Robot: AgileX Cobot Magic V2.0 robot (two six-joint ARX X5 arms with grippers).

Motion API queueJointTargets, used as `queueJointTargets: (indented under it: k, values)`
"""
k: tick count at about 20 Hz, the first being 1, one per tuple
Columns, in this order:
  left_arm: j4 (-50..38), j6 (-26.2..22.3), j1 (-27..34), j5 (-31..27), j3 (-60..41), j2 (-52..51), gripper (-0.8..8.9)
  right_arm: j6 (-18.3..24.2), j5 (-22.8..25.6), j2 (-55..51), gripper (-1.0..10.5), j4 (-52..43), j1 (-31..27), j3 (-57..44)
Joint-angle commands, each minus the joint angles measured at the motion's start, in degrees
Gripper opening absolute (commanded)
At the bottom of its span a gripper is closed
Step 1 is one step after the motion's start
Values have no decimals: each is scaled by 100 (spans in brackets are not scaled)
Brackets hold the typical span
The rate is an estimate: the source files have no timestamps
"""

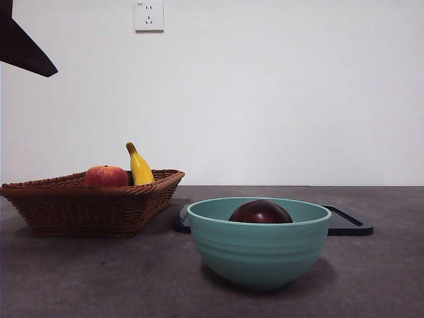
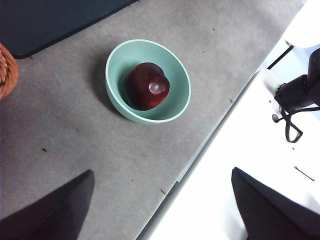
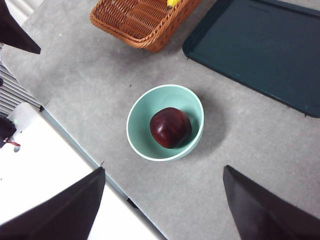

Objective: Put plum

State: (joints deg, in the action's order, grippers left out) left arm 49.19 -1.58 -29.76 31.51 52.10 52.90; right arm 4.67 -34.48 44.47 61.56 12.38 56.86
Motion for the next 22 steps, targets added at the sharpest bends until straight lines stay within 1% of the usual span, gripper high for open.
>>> queueJointTargets:
  k: [1, 4, 8, 11, 15, 18, 22]
  values:
    - [-33, -50, -31, 33, 28, 24, 436, -22, -2, 48, 377, 0, 31, 94]
    - [-37, -50, -31, 33, 28, 24, 436, -221, -2, 188, 377, 2, 61, 87]
    - [-57, -50, -31, 33, 28, 24, 436, -433, 59, 636, 377, -107, 385, -37]
    - [-79, -52, -31, 33, 28, 24, 436, -651, 529, 1095, 377, -520, 804, -208]
    - [-79, -52, -31, 33, 28, 24, 436, -1032, 839, 1646, 377, -1410, 1268, -551]
    - [-79, -52, -31, 33, 28, 24, 436, -1167, 1180, 2096, 377, -1958, 1598, -686]
    - [-83, -52, -31, 33, 28, 24, 436, -1217, 1641, 2697, 376, -2494, 1915, -719]
